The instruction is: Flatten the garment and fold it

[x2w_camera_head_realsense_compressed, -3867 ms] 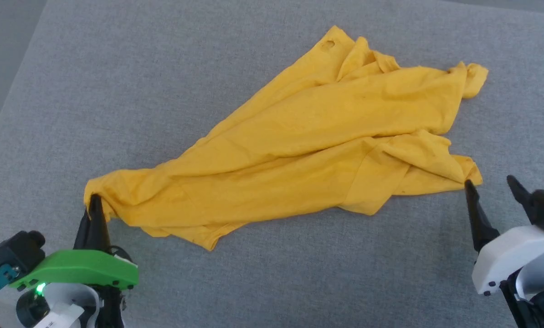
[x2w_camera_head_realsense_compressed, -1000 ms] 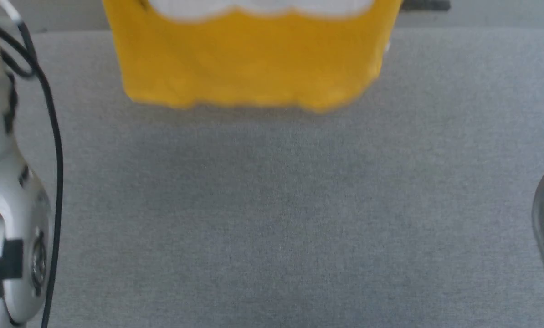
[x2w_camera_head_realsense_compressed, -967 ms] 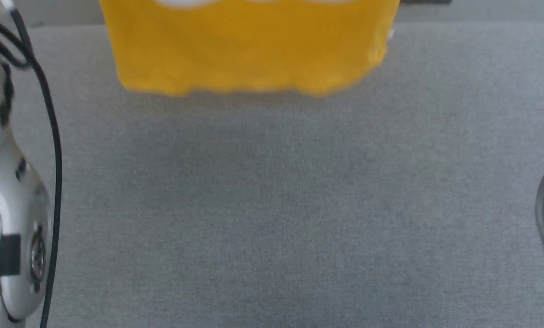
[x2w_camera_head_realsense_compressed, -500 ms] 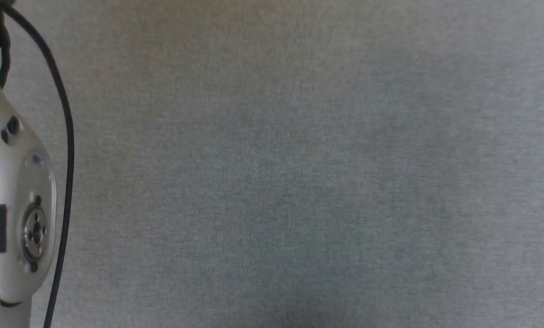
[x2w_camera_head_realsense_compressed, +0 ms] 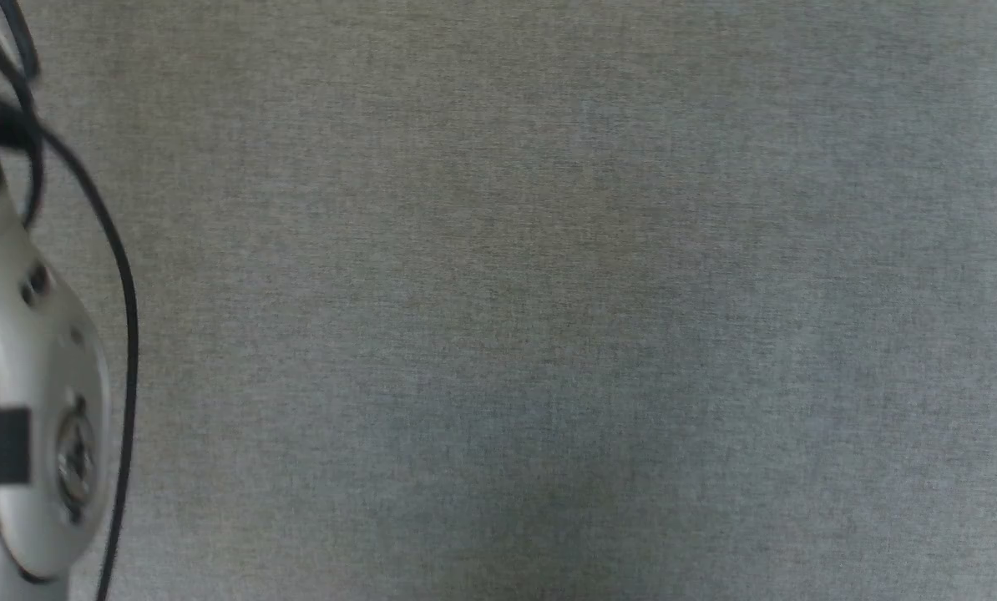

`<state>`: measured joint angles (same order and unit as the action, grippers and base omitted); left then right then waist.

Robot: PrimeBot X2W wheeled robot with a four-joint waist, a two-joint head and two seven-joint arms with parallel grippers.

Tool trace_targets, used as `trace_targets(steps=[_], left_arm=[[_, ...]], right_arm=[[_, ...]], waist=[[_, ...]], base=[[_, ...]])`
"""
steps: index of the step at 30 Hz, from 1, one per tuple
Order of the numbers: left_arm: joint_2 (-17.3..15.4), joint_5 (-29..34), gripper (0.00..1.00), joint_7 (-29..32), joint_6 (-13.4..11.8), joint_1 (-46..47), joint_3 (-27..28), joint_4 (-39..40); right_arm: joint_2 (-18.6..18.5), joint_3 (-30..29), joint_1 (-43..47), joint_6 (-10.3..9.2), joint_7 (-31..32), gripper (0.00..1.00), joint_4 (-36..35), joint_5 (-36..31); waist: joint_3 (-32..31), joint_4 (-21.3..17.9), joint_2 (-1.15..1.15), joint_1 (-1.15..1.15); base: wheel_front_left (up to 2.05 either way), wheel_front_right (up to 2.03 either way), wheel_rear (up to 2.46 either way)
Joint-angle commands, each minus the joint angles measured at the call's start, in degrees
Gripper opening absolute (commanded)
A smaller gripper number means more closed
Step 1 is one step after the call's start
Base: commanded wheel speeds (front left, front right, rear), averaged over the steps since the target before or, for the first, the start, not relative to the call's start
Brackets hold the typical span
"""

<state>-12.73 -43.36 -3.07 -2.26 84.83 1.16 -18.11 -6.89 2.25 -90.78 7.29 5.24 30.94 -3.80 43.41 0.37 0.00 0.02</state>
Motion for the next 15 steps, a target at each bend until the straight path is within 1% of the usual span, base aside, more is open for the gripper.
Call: trace_targets(steps=[1, 5, 6, 10, 12, 15], left_arm=[[-0.5, -1.3, 0.00, 0.8, 0.7, -2.5, 0.3, 2.1], [-1.6, -4.1, 0.00, 5.3, 1.2, -11.0, 0.9, 9.3], [-2.0, -5.0, 0.00, 6.7, 1.0, -13.5, 1.3, 11.4], [-3.2, -7.0, 0.00, 11.1, -0.8, -25.4, 2.7, 21.5], [-3.2, -7.3, 0.00, 12.1, -1.9, -31.1, 3.4, 25.5], [-3.1, -6.4, 0.00, 12.8, -3.6, -41.5, 3.8, 31.2]], right_arm=[[-1.0, 0.7, 2.4, 0.20, 0.1, 0.00, -2.3, 2.2], [-3.1, 1.9, 10.8, 0.20, 2.8, 0.00, -11.5, 8.9], [-3.7, 2.0, 13.6, 0.20, 4.1, 0.00, -15.0, 10.7], [-4.9, 0.5, 26.5, 0.20, 10.2, 0.00, -29.2, 15.6], [-4.8, -1.0, 32.4, 0.20, 12.7, 0.00, -34.9, 16.9], [-3.7, -4.2, 42.4, 0.20, 16.0, 0.00, -42.4, 18.4]], waist=[[-0.8, 0.4, 0.00, -0.02], [-3.6, 0.4, 0.00, -0.02], [-4.4, 0.4, 0.00, -0.02], [-7.9, 0.4, 0.00, -0.02], [-9.5, 0.6, 0.00, -0.02], [-12.3, 0.9, 0.00, -0.02]], base=[[0.00, 0.00, 0.00], [0.00, 0.00, 0.00], [0.00, 0.00, 0.00], [0.00, 0.00, 0.00], [0.00, 0.00, 0.00], [0.00, 0.00, 0.00]])
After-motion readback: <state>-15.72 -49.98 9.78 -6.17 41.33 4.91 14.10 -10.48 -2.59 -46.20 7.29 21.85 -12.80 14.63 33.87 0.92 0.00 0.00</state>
